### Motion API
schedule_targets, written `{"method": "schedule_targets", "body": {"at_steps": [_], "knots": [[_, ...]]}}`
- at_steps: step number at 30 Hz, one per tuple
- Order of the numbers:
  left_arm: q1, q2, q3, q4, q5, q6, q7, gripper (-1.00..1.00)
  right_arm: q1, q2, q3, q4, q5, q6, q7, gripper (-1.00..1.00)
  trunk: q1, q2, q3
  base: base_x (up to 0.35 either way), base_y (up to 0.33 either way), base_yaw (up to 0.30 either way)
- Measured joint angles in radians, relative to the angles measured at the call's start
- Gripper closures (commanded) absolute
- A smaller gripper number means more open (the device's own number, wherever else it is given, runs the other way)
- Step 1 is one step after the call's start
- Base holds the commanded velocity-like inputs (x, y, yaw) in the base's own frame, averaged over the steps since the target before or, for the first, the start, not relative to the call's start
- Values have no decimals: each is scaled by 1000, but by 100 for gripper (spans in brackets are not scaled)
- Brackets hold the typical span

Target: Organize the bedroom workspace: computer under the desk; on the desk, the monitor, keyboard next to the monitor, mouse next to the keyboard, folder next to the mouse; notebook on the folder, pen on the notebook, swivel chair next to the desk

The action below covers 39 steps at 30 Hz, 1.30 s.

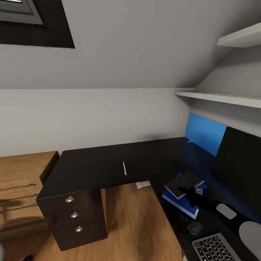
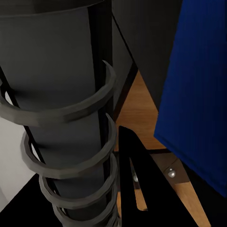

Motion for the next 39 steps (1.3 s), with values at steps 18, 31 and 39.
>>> {"method": "schedule_targets", "body": {"at_steps": [18, 31, 39], "knots": [[-1, 0, 0, 0, 1, 0, 1, -100, 0, 0, 1, 2, -2, 3, 3, 100, 0, 0, 0, 0, 0, 0], [-1, 1, 1, 0, 1, 0, 1, -100, 0, 2, 2, 2, -3, 3, 4, 100, 0, 0, 0, 0, 0, 0], [0, 1, 2, -1, 1, 0, 1, -100, 0, 2, 2, 2, -3, 3, 4, 100, 0, 0, 0, 0, 0, 0]]}}
